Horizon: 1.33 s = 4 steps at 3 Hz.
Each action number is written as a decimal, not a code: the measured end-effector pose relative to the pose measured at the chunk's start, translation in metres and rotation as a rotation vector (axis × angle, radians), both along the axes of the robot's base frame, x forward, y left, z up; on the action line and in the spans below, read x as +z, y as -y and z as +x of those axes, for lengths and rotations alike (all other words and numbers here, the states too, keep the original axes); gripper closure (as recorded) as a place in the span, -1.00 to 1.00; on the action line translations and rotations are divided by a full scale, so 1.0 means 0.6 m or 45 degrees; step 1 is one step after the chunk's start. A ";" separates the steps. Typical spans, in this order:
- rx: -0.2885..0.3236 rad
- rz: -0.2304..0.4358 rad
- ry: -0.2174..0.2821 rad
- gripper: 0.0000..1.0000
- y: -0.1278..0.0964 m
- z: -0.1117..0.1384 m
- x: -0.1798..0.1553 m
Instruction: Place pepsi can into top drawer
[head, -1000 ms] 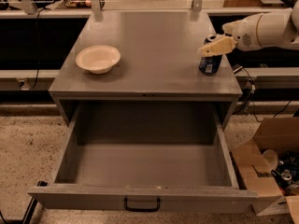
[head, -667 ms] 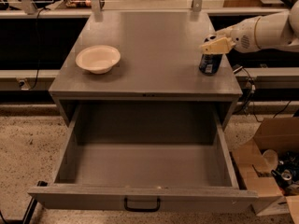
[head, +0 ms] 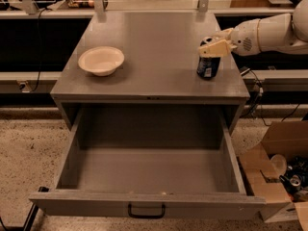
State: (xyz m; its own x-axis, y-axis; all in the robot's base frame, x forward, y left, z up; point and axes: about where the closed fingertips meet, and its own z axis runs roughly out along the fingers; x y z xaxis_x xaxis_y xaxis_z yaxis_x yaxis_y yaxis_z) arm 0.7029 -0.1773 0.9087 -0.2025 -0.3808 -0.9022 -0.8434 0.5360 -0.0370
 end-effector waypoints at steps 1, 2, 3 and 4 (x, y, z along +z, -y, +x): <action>0.216 0.059 -0.022 1.00 -0.049 -0.084 0.026; 0.409 0.029 -0.029 1.00 -0.092 -0.190 0.039; 0.637 -0.203 0.041 1.00 -0.141 -0.292 0.023; 0.707 -0.334 0.120 1.00 -0.139 -0.302 0.002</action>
Offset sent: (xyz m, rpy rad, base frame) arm -0.2014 0.0812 0.0264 -0.0208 0.0436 0.5078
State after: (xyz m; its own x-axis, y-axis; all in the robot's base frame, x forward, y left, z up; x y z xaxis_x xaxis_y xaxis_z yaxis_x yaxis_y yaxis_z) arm 0.5218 -0.0942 0.9099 0.1659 -0.6181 -0.7684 -0.9804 -0.0192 -0.1962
